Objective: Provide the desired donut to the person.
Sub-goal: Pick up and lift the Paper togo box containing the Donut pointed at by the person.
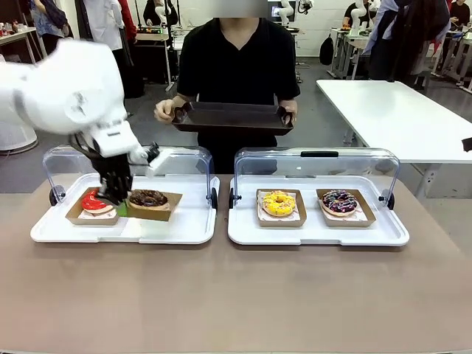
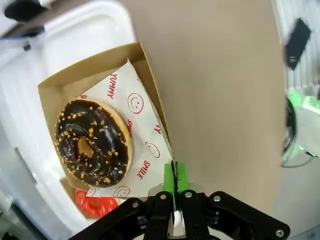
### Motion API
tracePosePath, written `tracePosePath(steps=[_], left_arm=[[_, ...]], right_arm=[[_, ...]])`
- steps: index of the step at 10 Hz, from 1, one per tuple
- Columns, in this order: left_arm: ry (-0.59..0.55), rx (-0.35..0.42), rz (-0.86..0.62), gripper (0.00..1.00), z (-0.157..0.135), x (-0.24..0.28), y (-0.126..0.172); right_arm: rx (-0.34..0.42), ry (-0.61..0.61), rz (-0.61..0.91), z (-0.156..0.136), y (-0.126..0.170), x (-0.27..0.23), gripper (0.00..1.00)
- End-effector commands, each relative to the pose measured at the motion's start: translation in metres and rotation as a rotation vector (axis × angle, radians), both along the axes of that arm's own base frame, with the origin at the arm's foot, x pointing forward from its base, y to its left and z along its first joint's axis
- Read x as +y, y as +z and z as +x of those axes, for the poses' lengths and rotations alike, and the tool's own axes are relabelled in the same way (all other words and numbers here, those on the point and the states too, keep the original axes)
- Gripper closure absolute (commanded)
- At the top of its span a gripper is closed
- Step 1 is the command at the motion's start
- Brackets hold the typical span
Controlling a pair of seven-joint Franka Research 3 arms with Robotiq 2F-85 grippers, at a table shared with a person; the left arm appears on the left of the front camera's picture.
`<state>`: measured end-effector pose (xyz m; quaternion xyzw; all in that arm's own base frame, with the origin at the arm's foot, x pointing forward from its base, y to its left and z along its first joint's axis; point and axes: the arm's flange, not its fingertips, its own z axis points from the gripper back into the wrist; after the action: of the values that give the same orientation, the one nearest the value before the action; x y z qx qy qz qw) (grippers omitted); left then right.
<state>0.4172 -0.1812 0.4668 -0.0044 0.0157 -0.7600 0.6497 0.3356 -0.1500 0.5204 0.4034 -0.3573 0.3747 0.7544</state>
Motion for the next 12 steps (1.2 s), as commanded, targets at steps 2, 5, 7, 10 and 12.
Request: tracePosePath(steps=[2, 5, 7, 10, 12], left_arm=[[0.042, -0.07, -0.019, 1.0, -0.054, 0.002, 0.086], [0.061, -0.179, -0.024, 1.0, -0.072, -0.01, 0.14], [0.07, -0.185, -0.036, 1.0, -0.059, -0.016, 0.146], [0.092, -0.197, -0.055, 1.0, -0.044, -0.014, 0.143], [0.065, -0.178, -0.055, 1.0, -0.048, -0.013, 0.139]], right_arm=[[-0.016, 0.002, 0.021, 0.001, 0.001, -0.001, 0.0], [-0.016, 0.002, 0.021, 0.001, 0.001, -0.001, 0.0], [-0.016, 0.002, 0.021, 0.001, 0.001, -0.001, 0.0], [-0.016, 0.002, 0.021, 0.001, 0.001, -0.001, 0.0], [-0.016, 0.002, 0.021, 0.001, 0.001, -0.001, 0.0]])
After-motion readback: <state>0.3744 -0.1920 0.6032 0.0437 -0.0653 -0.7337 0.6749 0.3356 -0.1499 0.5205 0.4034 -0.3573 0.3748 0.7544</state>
